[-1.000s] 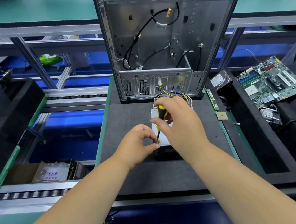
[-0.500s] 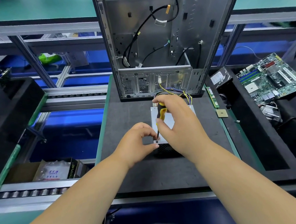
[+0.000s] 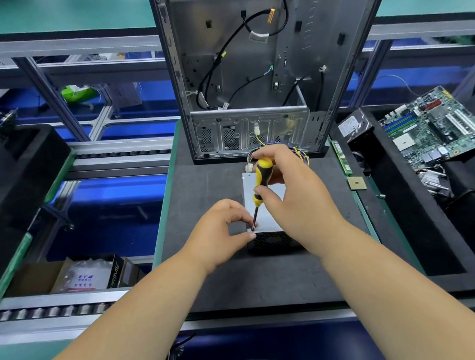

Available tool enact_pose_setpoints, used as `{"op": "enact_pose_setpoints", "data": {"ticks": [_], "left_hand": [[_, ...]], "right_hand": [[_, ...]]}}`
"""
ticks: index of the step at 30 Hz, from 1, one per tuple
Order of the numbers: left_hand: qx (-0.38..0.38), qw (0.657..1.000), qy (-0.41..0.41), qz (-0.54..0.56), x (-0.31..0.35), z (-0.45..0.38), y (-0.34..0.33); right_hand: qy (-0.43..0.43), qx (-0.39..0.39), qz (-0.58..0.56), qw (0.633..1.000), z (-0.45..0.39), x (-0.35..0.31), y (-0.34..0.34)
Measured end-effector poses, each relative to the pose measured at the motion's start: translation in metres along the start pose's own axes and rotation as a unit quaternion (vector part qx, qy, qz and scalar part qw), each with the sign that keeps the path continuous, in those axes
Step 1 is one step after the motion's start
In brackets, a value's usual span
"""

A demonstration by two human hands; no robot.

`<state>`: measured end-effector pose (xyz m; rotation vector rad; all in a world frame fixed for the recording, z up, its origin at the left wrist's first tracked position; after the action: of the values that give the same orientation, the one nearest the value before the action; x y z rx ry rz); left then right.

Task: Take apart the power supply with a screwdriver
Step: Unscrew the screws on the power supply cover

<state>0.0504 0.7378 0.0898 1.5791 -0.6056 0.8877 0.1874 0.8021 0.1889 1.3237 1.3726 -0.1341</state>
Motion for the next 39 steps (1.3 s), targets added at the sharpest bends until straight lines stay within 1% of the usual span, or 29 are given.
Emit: {"op": "enact_pose_setpoints", "data": {"ticks": [4, 8, 10, 13, 15, 22, 29, 32, 36, 39], "left_hand": [[0.005, 1.000, 0.002, 0.020, -0.001, 0.002, -0.001], [0.003, 1.000, 0.003, 0.010, -0.001, -0.002, 0.000], [0.000, 1.000, 0.005, 0.008, -0.001, -0.003, -0.001], [0.003, 1.000, -0.002, 0.007, -0.002, -0.004, -0.002], [0.008, 1.000, -0.003, 0.007, -0.002, -0.004, -0.003], [0.012, 1.000, -0.002, 0.015, -0.001, -0.003, -0.002], [0.012, 1.000, -0.003, -0.005, 0.001, -0.004, 0.000], [0.015, 1.000, -0.005, -0.008, 0.002, -0.003, 0.000], [0.013, 1.000, -0.012, -0.022, 0.005, -0.004, -0.001], [0.013, 1.000, -0.004, -0.024, 0.003, -0.005, -0.003]], "right_hand": [[-0.011, -0.030, -0.018, 0.999, 0.000, -0.004, -0.002], [-0.012, -0.043, 0.005, 0.999, -0.001, -0.005, -0.004], [-0.002, -0.035, 0.020, 0.999, -0.001, -0.006, -0.004], [0.020, -0.012, 0.079, 0.997, -0.003, -0.009, -0.004], [0.018, -0.002, 0.098, 0.995, -0.005, -0.009, -0.004], [0.011, 0.000, 0.101, 0.995, -0.005, -0.008, -0.003], [0.038, 0.014, 0.082, 0.996, -0.002, -0.006, 0.003], [0.040, 0.002, 0.076, 0.996, -0.001, -0.006, 0.003], [0.068, -0.018, 0.057, 0.996, 0.002, -0.012, 0.000], [0.094, -0.023, 0.066, 0.993, 0.006, -0.016, -0.002]]}}
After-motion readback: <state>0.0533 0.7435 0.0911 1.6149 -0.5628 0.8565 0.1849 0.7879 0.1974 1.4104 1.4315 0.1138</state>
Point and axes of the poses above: each hand's wrist, its own z-axis away from the middle knuckle, its own y-axis out of the back of the hand, x = y × z, the point moved 4 cm from there along -z, towards the middle knuckle, and after that the axes turned 1 degree about y, right-handed, at the moved point
